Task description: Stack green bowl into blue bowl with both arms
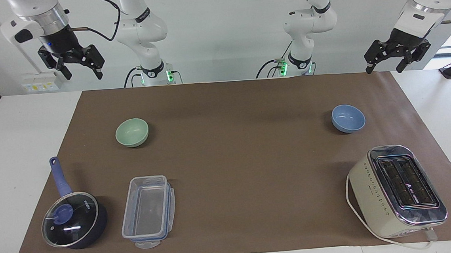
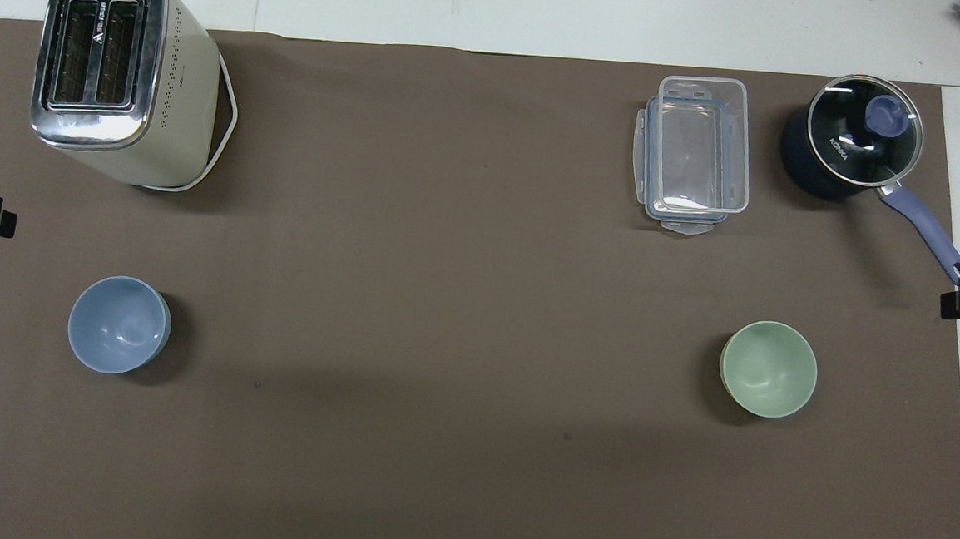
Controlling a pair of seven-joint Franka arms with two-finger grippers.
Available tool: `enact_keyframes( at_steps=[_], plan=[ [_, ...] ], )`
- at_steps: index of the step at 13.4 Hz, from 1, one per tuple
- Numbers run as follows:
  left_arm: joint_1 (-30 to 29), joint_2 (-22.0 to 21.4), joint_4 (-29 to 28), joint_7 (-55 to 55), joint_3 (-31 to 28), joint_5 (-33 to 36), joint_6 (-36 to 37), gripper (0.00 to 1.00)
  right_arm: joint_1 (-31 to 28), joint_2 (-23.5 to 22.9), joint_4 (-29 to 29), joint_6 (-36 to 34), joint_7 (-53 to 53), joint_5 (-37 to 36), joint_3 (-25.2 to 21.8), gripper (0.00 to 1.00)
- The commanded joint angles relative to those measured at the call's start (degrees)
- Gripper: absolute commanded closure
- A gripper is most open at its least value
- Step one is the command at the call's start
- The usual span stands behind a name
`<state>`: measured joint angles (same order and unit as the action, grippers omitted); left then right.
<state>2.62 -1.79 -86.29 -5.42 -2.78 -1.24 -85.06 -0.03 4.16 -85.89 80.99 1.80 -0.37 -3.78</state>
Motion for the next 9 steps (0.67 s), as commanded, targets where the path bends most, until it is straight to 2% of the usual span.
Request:
enact_keyframes(
  at_steps=[1,9],
  plan=[
    [-0.4,-1.0,-0.6,-0.7,0.4,-0.7,0.9,0.00,-0.4,0.7,-0.2,-0.9,-1.3,-0.5,0.2,0.00],
    [0.0,-1.1,-0.5,-0.1,0.5,-0.5,1.4,0.00,-0.4,0.8,-0.3,-0.9,-1.3,-0.5,0.2,0.00]
  ],
)
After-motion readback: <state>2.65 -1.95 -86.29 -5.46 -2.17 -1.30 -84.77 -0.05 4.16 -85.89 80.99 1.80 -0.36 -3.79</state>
